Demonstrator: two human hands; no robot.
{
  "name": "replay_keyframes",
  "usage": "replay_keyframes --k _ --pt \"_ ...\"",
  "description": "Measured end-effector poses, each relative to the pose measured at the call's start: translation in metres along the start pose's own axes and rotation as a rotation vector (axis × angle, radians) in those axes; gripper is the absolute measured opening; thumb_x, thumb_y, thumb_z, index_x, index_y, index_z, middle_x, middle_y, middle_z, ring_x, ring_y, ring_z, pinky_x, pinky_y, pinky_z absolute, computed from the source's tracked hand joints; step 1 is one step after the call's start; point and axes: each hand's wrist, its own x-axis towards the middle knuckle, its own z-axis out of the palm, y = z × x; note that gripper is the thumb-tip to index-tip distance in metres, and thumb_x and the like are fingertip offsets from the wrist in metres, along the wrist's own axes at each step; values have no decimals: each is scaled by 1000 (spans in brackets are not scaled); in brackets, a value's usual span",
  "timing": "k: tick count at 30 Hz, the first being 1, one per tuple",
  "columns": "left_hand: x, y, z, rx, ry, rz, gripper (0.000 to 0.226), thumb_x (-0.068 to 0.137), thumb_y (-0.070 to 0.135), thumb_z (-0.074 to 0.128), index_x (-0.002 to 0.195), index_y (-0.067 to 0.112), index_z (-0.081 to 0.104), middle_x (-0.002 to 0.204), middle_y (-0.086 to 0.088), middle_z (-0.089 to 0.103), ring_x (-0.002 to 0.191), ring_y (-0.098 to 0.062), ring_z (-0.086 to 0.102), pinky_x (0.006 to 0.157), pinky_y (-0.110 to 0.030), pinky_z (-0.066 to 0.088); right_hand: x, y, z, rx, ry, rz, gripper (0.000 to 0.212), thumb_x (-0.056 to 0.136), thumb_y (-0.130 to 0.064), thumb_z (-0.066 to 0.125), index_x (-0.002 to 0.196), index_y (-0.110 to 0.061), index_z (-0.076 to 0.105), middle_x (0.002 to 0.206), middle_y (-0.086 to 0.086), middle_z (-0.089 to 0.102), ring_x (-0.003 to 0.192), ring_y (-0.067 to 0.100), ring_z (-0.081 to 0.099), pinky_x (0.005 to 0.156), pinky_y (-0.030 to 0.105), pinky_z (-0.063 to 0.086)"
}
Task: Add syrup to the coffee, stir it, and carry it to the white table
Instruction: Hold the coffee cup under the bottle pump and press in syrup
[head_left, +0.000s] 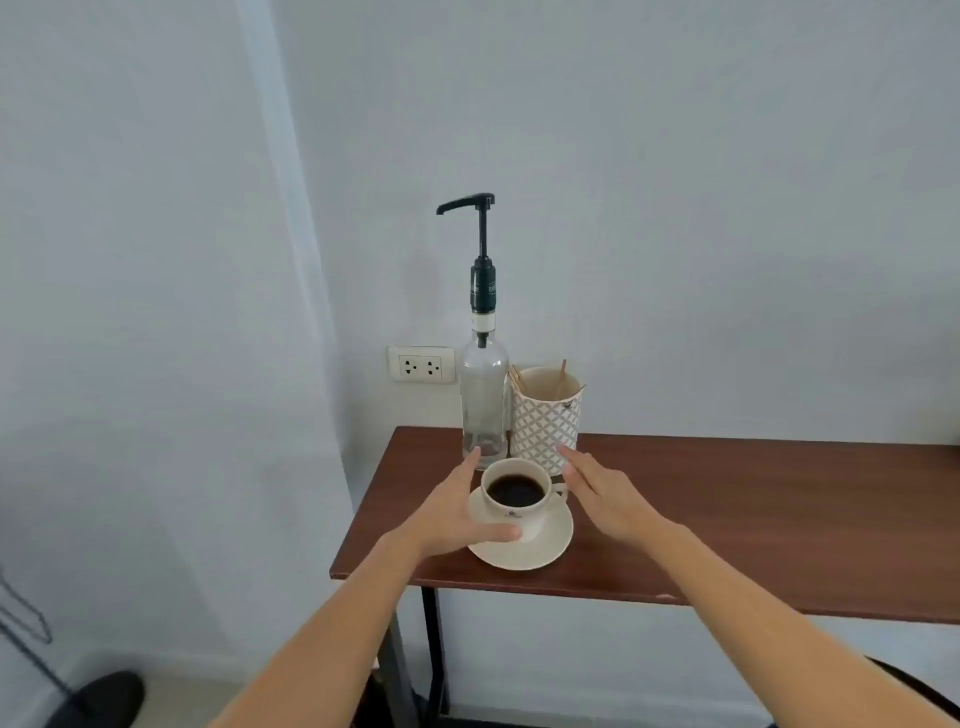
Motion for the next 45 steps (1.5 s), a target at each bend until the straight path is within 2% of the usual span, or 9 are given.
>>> replay_keyframes --k 3,7,11,22,30,35,39,42,45 --pt "12 -1 30 -134 127 71 105 62 49 94 148 41 35 147 22 51 140 -4 47 117 -39 41 11 12 12 152 18 -50 43 107 -34 33 147 -25 46 149 -4 52 141 16 44 111 22 29" --pt "16 -5 59 -267 335 100 106 59 37 99 144 43 37 138 22 57 130 6 53 105 -14 44 21 25 28 285 2 -58 33 107 -29 38 133 -40 56 128 -18 63 120 3 56 103 18 43" --pt "19 0 75 -282 494 93 106 55 36 100 144 30 43 133 22 60 129 -2 57 105 -22 49 24 29 28 334 25 -78 33 106 -22 41 132 -31 60 119 -17 65 105 -7 59 79 -6 41" --pt "20 14 62 -216 657 103 89 54 32 98 128 41 51 119 21 68 118 1 62 94 -9 48 26 21 21 399 25 -158 33 104 -18 46 130 -32 62 119 -15 71 108 -2 67 89 22 59" --pt "28 44 -15 -186 668 176 86 50 33 98 125 34 55 111 23 69 107 -1 66 86 -13 54 49 -45 -19 385 82 -316 31 105 -16 42 127 -31 59 114 -15 70 104 -12 64 79 9 55" --pt "41 67 -76 -243 671 151 87 50 15 101 124 29 57 101 15 72 94 8 67 80 -10 49 78 -88 -41 388 147 -401 33 105 -23 43 132 -26 61 114 -7 73 102 13 72 81 31 63" --pt "51 84 -119 -283 674 168 94 41 26 101 122 31 55 99 14 71 86 9 66 80 -20 53 103 -123 -59 332 255 -444 32 104 -30 44 132 -29 60 103 -6 75 91 6 72 82 19 58" --pt "58 94 -144 -315 692 157 100 29 46 90 121 35 53 104 10 70 97 -10 69 85 -33 60 121 -152 -75 387 431 -439 35 104 -32 42 137 -27 53 111 0 68 95 -3 62 74 -1 43" --pt "66 97 -165 -316 705 146 102 30 47 91 123 37 52 111 7 69 103 -18 69 90 -46 61 146 -184 -91 415 503 -451 42 105 -40 34 146 -36 36 129 9 56 111 19 59 88 16 42"
